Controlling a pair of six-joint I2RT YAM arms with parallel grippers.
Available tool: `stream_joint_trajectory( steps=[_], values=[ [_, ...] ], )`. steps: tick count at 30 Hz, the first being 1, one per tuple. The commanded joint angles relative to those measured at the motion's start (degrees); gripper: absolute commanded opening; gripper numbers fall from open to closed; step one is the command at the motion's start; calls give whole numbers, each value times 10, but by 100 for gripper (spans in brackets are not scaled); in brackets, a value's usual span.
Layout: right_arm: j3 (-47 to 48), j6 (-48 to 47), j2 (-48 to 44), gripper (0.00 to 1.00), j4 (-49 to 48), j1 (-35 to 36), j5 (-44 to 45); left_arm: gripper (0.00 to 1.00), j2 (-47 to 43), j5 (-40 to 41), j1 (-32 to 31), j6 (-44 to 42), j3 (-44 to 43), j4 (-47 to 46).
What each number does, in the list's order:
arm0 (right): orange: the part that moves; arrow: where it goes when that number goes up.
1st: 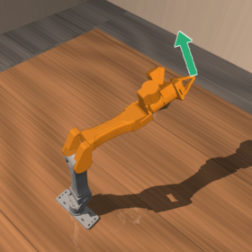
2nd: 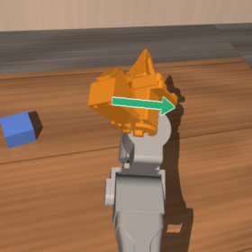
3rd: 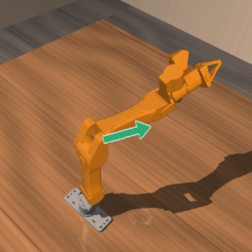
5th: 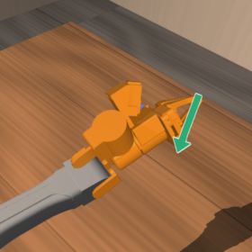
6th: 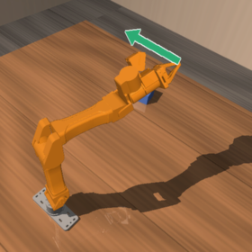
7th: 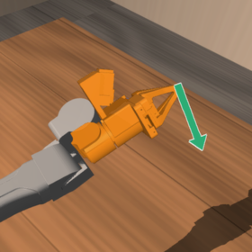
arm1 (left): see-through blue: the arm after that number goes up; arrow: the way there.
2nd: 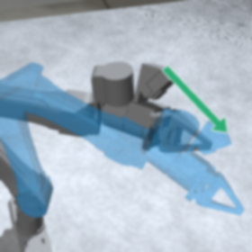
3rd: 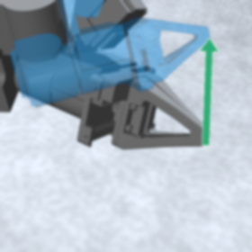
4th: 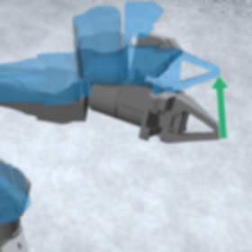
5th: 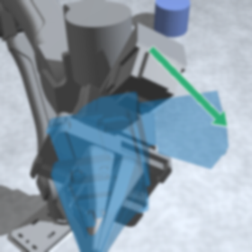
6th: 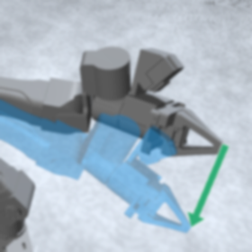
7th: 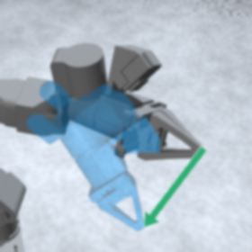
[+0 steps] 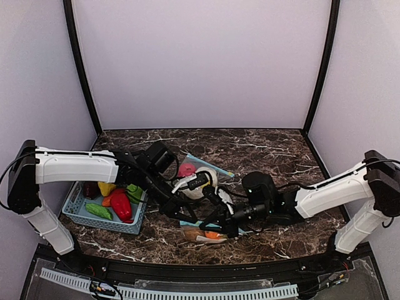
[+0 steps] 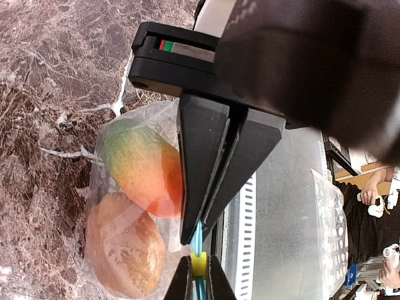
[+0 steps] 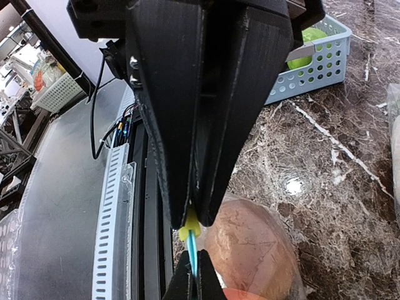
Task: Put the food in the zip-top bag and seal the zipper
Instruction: Zip the zipper of the food storage bag.
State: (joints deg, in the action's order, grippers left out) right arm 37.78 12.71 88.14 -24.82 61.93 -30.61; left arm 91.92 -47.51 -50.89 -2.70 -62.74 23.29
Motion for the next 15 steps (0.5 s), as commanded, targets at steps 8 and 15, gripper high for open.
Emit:
stream_joint_trajectory(
  steps=[8, 15],
  values=[
    [-40, 29, -38, 0, 5, -10, 32, 1, -12, 33, 7, -60, -22, 116],
    [-51, 36, -54, 0, 10, -16, 39, 1, -13, 40, 8, -68, -25, 130]
  ],
)
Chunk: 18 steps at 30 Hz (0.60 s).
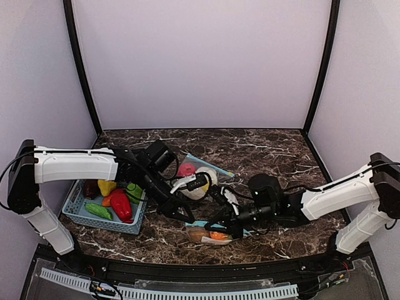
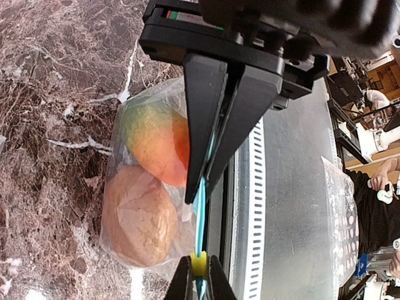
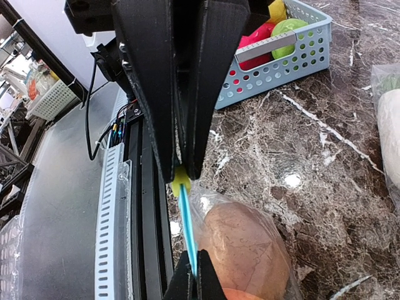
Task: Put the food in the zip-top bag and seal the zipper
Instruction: Zip the zipper of the food storage bag, then set the zipper food storage bag at the center of the board.
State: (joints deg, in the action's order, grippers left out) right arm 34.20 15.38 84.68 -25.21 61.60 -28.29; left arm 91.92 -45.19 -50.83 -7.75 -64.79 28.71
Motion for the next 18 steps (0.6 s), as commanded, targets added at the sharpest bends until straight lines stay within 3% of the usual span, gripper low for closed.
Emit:
stream_joint_trajectory(
  steps=[1, 11, 15, 17, 18],
  values=[
    [-16, 10, -21, 0, 15, -13, 16, 1, -12, 17, 8, -19, -6, 76],
    [-10, 11, -20, 0, 17, -17, 5, 1, -12, 30, 8, -14, -9, 67],
    [-6, 13, -24, 0, 23, -17, 17, 23, -27, 52, 8, 9, -2, 22],
    [0, 17, -35, 0, 50, -17, 42, 44, -47, 82, 8, 32, 6, -14],
    [4, 17, -39, 0, 67, -18, 56, 47, -54, 102, 8, 49, 11, -27]
  ],
)
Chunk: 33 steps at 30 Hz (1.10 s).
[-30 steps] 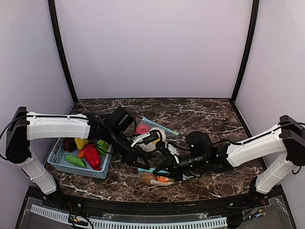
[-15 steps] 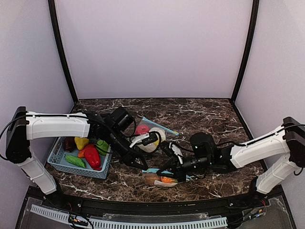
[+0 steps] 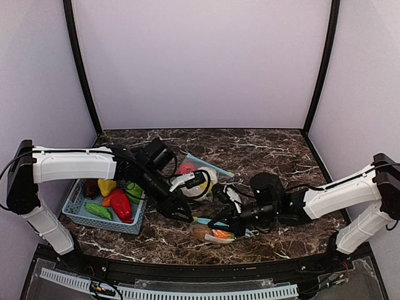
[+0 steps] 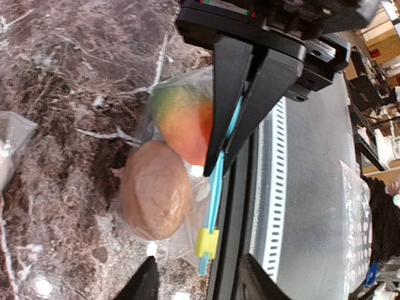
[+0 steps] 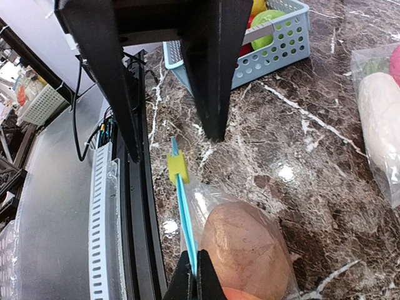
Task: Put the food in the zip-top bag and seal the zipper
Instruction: Set the zipper food storage bag at the center of the board.
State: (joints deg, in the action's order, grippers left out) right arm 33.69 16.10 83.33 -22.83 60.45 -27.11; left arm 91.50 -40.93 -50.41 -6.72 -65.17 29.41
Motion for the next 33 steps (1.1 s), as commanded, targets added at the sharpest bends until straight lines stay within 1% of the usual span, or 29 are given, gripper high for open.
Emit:
stream_joint_trajectory(
  steps=[1, 2, 3, 5, 7, 10, 16, 21, 24, 29, 33],
  values=[
    [14, 10, -29, 0, 64, -9, 58, 53, -67, 69, 4, 48, 18, -60],
    [18, 12, -33, 0, 81, -12, 70, 57, -76, 94, 4, 68, 23, -72],
    [20, 17, -38, 0, 94, -16, 84, 63, -96, 108, 4, 77, 27, -93],
    [23, 30, -50, 0, 126, -24, 135, 70, -122, 147, 6, 99, 34, -116],
    [25, 39, -67, 0, 163, -29, 201, 74, -143, 175, 14, 119, 42, -127],
    [19, 34, -95, 0, 213, -45, 274, 75, -168, 190, 36, 146, 52, -130],
    [-8, 7, -150, 0, 266, -123, 307, 77, -199, 217, 70, 176, 81, -125],
    [-2, 2, -176, 0, 318, -164, 391, 80, -215, 244, 99, 200, 99, -118],
    [12, 14, -180, 0, 340, -166, 450, 81, -228, 252, 113, 206, 108, -115],
    [17, 42, -172, 0, 333, -152, 462, 81, -244, 260, 131, 205, 120, -111],
    [29, 68, -147, 0, 335, -115, 467, 82, -256, 269, 138, 204, 124, -100]
  ],
)
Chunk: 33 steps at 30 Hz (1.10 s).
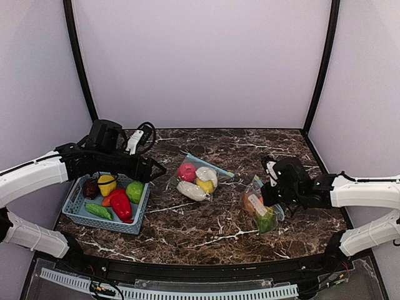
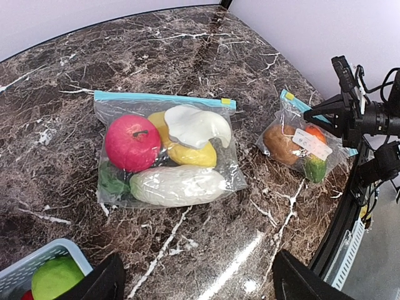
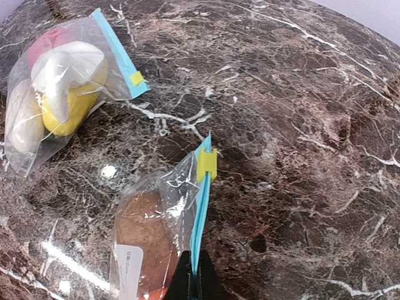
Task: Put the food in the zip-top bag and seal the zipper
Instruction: Set the zipper food storage bag at the center of the board.
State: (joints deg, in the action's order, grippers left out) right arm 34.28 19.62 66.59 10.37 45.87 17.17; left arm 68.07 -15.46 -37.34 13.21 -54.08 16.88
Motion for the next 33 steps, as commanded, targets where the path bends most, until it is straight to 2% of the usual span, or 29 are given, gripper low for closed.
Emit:
stream_joint_trajectory(
  steps=[1, 3, 8, 14, 21, 26, 33],
  values=[
    [29, 39, 26, 0, 3, 40, 20, 82, -23, 17, 11, 6, 16, 26],
    [39, 54, 35, 3, 2, 60, 7, 84, -30, 19, 15, 8, 18, 28],
    [57, 81, 58, 36, -13, 89, -54, 84, -38, 22, 24, 12, 25, 34],
    [82, 91, 66, 59, -16, 110, -127, 85, -43, 23, 30, 15, 36, 35],
    [94, 115, 105, 65, -48, 127, -197, 85, -42, 18, 33, 23, 44, 24],
    [118, 101, 114, 71, -49, 145, -202, 86, -46, 15, 41, 24, 44, 28],
    [135, 85, 78, 81, -35, 147, -176, 87, -57, 12, 60, 21, 44, 40]
  ],
)
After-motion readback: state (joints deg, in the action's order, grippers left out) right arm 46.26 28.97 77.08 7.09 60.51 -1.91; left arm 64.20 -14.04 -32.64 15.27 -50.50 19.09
